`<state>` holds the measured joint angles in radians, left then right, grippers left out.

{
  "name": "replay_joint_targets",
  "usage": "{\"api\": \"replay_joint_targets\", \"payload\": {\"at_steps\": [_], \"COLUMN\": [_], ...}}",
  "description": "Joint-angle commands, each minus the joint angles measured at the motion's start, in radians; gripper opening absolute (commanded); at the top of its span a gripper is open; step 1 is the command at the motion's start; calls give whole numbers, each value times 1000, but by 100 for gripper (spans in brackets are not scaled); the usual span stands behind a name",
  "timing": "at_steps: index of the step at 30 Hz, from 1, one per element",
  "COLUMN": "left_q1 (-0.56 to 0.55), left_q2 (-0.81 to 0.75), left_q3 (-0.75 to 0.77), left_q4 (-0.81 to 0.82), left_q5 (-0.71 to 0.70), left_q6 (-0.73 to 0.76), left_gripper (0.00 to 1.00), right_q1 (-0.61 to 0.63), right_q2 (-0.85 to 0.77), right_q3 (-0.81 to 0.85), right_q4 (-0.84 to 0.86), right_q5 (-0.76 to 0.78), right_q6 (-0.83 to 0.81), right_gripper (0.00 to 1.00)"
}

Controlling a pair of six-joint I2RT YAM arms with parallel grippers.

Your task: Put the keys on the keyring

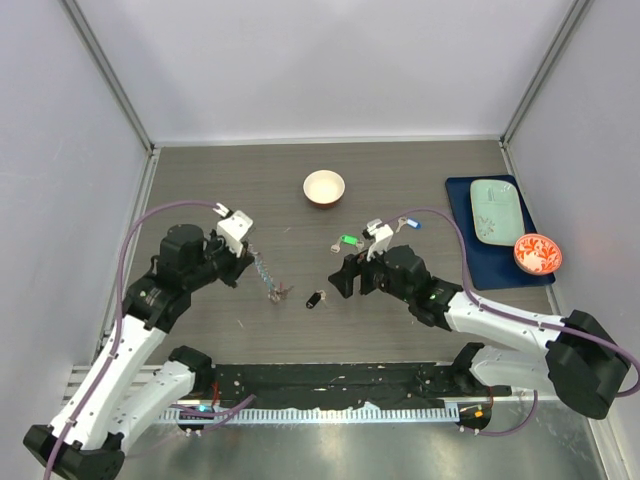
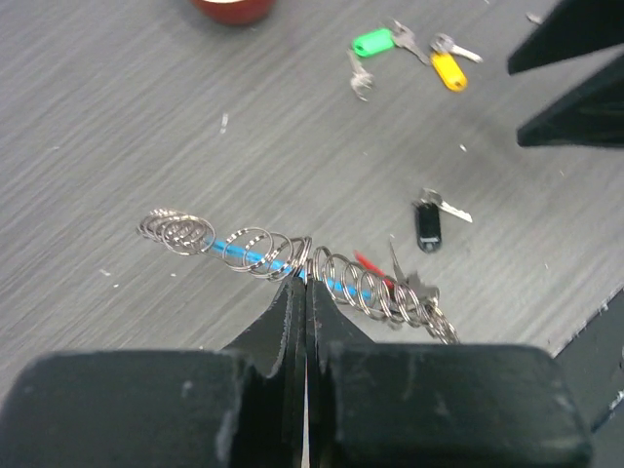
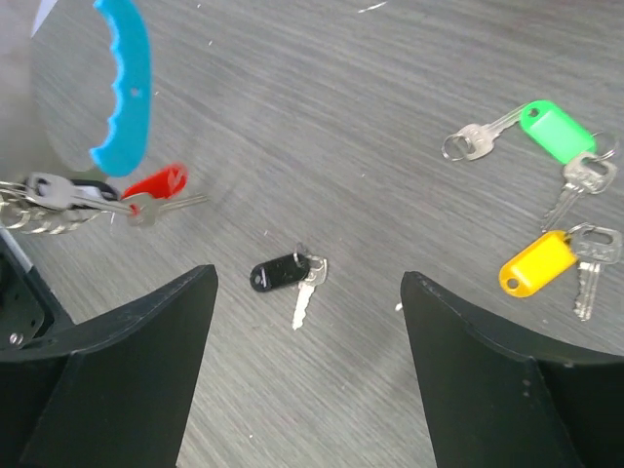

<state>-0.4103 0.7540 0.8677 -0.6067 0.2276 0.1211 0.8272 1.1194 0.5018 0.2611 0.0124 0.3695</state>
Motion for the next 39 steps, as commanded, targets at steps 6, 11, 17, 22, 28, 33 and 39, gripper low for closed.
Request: {"api": "replay_joint_targets", "payload": {"at_steps": [6,11,17,22,28,33,39], "left_q1": [2,2,2,2,2,2,2], "left_q2": [-119,-185,-246,-211,-189,-203,-206], "left_q3": [-88,-124,-173,-173,-171,-187,-191], "left_q4": [67,84,100,101,102,122,130], "left_q5": [136,196,323,386,453,472,484], "left_q6": [153,210,252,259,256,241,235], "left_gripper": [0,0,0,0,0,0,0], "right_q1": [6,30,75,98,98,98,98], "right_q2": [40,79,97,105,135,212,264], "right_q3": [50,86,118,168,257,319,363], "right_q4": [21,95,185,216,234,231,233], "right_q5": [-175,-285,-353,-402,-587,-670,-720], "right_q6": [-56,-110,-211,-355,-446,-461,-463], "right_gripper": [77,74,71,70,59,44,38]}}
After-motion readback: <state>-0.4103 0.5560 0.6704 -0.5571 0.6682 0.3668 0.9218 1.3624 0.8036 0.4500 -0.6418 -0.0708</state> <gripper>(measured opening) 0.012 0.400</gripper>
